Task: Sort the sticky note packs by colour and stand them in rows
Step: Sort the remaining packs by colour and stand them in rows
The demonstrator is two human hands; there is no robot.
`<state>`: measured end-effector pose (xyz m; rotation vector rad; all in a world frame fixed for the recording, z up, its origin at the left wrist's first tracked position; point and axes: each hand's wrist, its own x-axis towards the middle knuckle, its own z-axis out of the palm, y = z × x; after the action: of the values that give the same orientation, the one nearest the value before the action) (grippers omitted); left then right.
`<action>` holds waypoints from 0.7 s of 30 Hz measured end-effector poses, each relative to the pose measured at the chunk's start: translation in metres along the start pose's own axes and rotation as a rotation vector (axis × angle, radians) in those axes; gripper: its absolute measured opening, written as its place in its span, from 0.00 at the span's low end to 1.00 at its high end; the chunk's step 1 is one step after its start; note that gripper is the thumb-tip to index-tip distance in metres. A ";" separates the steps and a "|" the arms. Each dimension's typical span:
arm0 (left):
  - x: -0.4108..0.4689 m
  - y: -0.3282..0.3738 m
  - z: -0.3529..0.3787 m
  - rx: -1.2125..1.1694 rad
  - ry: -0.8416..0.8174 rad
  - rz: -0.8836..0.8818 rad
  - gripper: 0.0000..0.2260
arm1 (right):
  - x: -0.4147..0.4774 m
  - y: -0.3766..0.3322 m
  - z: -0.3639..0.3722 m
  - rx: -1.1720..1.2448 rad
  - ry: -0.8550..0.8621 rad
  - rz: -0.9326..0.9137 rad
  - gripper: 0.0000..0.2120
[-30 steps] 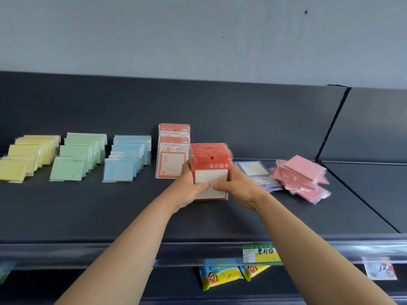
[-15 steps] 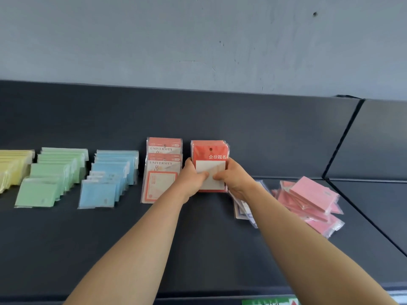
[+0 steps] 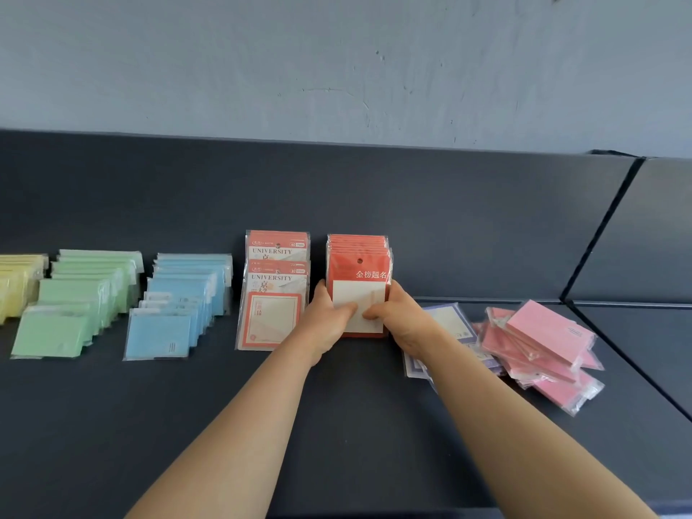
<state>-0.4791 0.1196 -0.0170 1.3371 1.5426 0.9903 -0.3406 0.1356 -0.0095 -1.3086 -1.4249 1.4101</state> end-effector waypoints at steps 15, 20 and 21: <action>-0.031 0.031 -0.014 0.199 0.146 0.222 0.30 | -0.035 -0.026 -0.001 -0.366 0.330 -0.267 0.38; -0.043 0.005 -0.061 0.240 0.323 0.226 0.32 | -0.055 -0.030 0.033 -0.601 0.431 -0.548 0.23; -0.047 -0.003 -0.071 0.303 0.364 0.200 0.31 | -0.056 -0.028 0.044 -0.638 0.387 -0.560 0.21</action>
<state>-0.5434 0.0698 0.0086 1.6102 1.9186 1.2106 -0.3751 0.0745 0.0209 -1.3011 -1.8357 0.3153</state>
